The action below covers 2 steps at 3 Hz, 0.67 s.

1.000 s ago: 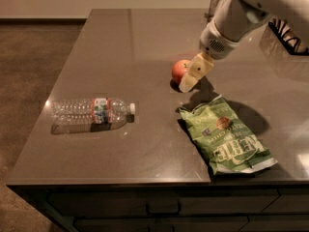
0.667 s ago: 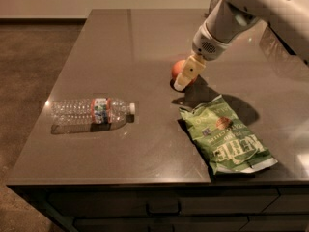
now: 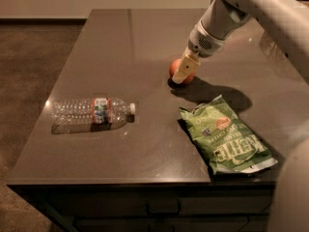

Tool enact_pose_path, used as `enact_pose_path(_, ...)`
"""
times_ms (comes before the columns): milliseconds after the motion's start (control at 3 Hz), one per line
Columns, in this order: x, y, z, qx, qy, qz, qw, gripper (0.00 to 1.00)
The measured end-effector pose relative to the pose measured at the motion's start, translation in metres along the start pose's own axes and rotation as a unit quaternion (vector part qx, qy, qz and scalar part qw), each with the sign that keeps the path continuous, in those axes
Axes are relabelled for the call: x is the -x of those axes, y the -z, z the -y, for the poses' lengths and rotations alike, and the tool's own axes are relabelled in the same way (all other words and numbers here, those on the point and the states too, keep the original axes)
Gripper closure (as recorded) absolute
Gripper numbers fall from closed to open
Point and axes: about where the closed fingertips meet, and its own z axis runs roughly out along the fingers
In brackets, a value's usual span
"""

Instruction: Move apple near water bottle

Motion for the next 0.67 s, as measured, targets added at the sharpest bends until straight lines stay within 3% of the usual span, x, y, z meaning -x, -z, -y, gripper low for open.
enact_pose_path(333, 0.025, 0.002, -0.007, 0.037, 0.071, 0.002, 0.9967, 0.93)
enact_pose_path(667, 0.065, -0.001, -0.035, 0.089, 0.182, 0.008, 0.9793, 1.0)
